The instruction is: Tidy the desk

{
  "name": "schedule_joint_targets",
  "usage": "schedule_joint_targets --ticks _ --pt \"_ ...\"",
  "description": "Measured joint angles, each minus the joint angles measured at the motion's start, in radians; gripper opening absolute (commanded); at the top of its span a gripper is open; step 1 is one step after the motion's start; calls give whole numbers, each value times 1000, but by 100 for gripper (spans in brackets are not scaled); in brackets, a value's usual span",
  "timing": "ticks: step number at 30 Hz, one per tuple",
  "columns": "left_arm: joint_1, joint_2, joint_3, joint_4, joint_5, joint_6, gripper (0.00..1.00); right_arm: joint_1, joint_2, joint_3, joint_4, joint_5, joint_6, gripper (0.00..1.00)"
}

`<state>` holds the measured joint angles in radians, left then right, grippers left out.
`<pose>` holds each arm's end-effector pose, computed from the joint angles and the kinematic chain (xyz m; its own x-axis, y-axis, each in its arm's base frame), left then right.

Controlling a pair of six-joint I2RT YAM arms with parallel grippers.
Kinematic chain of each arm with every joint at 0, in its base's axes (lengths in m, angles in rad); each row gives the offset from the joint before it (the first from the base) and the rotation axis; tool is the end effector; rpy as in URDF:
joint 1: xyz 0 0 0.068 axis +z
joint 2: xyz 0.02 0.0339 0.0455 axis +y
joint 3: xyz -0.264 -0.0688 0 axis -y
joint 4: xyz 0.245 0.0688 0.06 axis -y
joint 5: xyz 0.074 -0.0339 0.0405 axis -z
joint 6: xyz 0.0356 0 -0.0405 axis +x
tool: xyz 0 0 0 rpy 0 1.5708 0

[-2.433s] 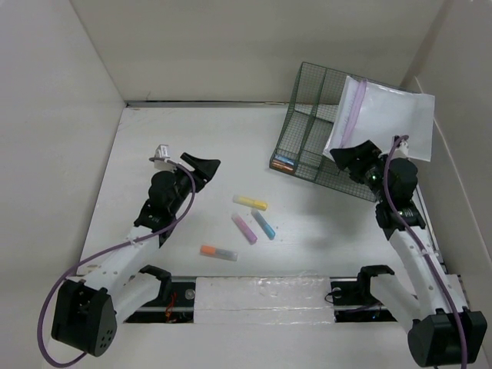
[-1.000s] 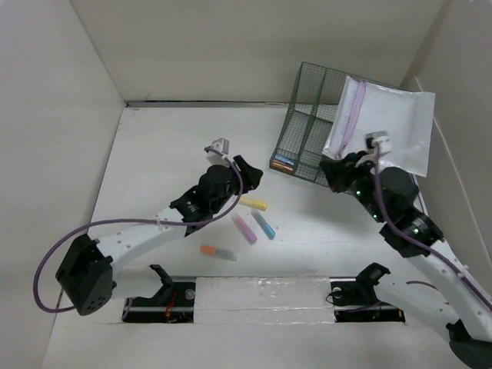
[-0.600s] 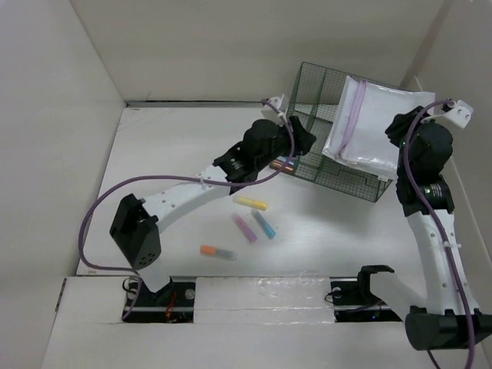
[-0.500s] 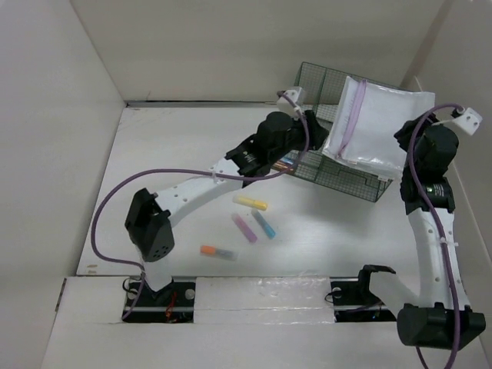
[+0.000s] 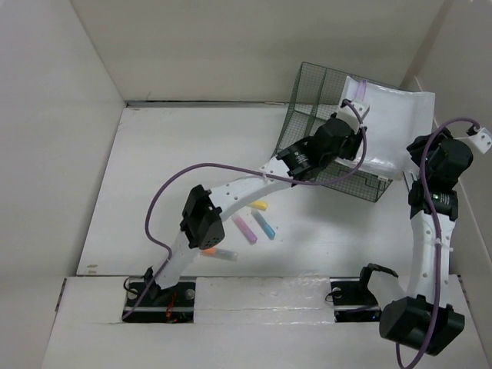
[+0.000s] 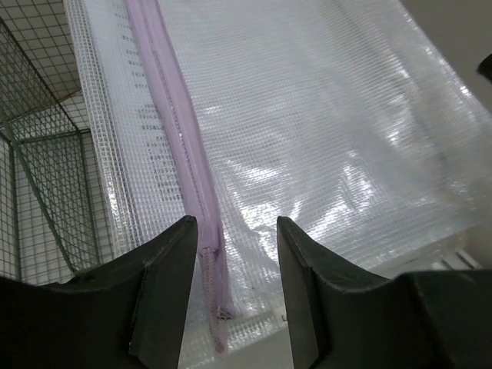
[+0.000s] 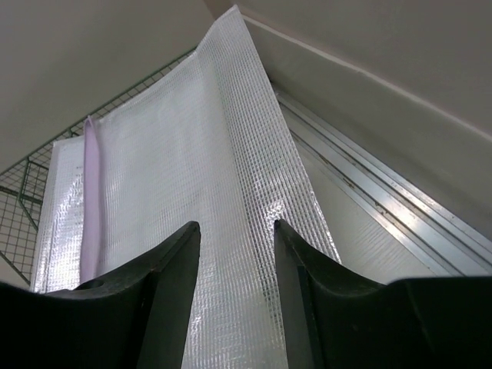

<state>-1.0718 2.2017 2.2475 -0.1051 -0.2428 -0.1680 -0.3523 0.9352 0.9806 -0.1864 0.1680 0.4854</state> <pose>0.2593 -0.4578 0.3914 -0.1513 -0.0616 -0.9866 0.7223 0.6744 -0.1529 0.1982 -0.0792 0.3817 0.1146 0.4480 -0.8867 0.4999 0.7453 0.4411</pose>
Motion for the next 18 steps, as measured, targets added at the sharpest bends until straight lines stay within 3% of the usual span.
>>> schedule_joint_targets --ticks 11,15,17,18 --pt "13 113 54 4 -63 153 38 -60 -9 -63 50 -149 43 50" --pt "11 119 58 11 -66 175 25 -71 -11 -97 61 -188 55 50" --pt "11 120 58 11 -69 183 10 -87 -10 -106 68 -220 61 50" --pt "11 121 58 11 -69 188 10 -89 -10 -106 69 -225 62 50"
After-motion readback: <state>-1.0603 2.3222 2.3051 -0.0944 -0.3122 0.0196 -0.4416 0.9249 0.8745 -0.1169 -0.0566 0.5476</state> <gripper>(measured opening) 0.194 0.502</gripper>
